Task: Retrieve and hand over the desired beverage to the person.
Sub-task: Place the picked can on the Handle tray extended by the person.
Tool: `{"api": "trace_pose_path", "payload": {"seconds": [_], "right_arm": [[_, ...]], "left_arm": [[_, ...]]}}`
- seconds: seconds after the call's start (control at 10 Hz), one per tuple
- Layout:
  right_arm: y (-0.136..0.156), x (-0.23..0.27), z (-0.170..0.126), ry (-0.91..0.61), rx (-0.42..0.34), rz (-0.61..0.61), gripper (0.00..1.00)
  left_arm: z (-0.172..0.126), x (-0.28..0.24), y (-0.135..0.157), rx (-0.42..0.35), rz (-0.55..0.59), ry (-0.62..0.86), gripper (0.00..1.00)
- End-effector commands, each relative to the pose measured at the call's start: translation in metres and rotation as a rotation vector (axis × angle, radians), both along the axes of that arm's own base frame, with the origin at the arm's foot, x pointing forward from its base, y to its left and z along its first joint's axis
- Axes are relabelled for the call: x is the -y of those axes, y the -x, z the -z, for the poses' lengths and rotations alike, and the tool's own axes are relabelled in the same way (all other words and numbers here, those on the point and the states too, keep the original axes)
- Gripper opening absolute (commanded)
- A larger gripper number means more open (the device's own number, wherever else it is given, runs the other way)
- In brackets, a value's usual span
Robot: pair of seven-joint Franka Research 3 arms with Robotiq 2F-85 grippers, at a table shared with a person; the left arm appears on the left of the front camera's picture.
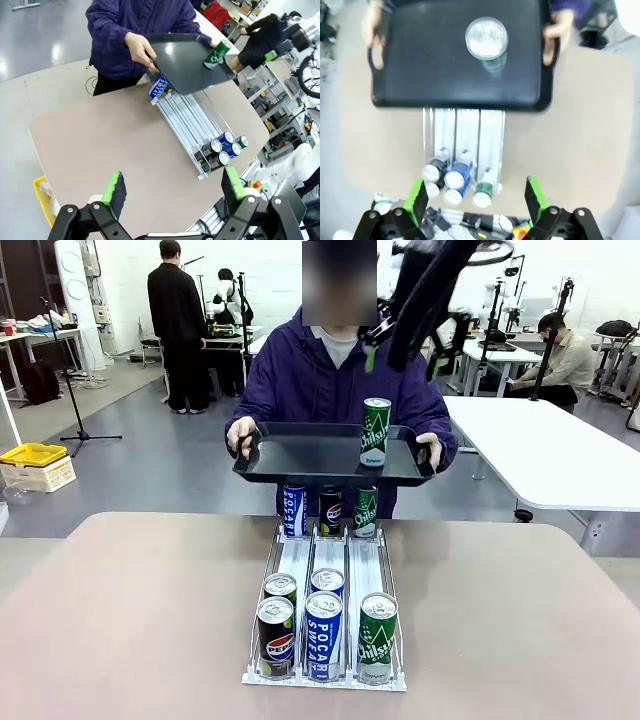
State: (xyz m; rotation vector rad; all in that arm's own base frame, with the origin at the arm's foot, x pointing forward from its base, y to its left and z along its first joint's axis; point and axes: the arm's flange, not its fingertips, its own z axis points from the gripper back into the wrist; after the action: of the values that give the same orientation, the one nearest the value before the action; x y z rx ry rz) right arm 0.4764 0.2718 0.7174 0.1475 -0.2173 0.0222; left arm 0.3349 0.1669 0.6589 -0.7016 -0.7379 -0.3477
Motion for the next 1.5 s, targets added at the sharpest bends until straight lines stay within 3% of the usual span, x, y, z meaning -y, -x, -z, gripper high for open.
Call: {"api": "trace_pose_path", "payload": {"seconds": [0.0, 0.4, 0.5, 0.6, 1.4], "right_arm": [[0.037, 0.038, 0.033, 0.005, 0.019, -0.041, 1.00], [0.076, 0.071, 0.066, 0.052, 0.033, -0.092, 1.00], [0.075, 0.074, 0.070, 0.054, 0.019, -0.076, 1.00], [0.064, 0.062, 0.052, 0.076, 0.017, -0.071, 1.00], [0.067, 0.062, 0.053, 0.076, 0.028, -0.073, 1.00]], "left_arm": [[0.000, -0.001, 0.001, 0.017, 0.014, 0.002, 1.00], [0.000, -0.001, 0.001, 0.017, 0.014, 0.002, 1.00], [0.000, -0.001, 0.001, 0.017, 0.014, 0.002, 1.00], [0.000, -0.001, 0.001, 0.017, 0.014, 0.002, 1.00], [0.000, -0.001, 0.001, 0.017, 0.014, 0.002, 1.00]]}}
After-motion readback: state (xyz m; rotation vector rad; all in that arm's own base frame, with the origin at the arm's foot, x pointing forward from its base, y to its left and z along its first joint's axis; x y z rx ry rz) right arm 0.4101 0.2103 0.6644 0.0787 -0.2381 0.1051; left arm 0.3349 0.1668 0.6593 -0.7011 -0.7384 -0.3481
